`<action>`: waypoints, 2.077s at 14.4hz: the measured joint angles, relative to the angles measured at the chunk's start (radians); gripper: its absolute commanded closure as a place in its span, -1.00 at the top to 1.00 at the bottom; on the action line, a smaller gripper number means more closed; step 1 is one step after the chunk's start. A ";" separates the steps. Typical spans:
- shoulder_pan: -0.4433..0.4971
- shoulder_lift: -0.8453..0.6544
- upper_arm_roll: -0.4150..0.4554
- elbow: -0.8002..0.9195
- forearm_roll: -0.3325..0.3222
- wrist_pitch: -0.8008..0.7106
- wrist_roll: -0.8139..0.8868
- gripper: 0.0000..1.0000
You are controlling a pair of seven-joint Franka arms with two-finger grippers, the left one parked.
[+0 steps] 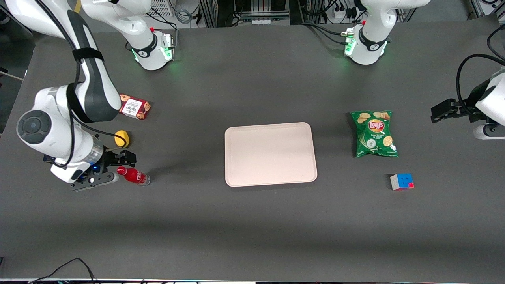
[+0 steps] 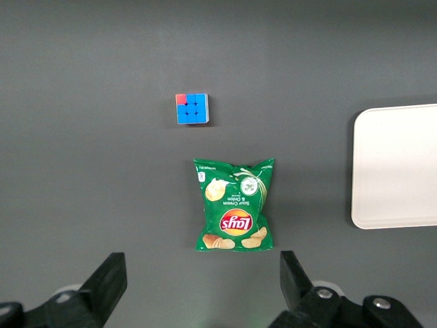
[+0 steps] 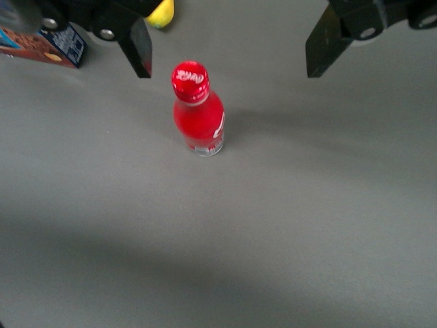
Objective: Place coke bottle on tray
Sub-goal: 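Move the open right gripper down over the red Coca-Cola bottle, then close the right gripper around the bottle's neck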
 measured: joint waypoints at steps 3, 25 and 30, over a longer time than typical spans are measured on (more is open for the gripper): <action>-0.008 0.001 0.000 -0.080 -0.003 0.108 0.000 1.00; -0.050 0.006 -0.009 -0.179 0.013 0.244 -0.026 0.60; -0.050 0.008 -0.009 -0.179 0.013 0.244 -0.026 0.37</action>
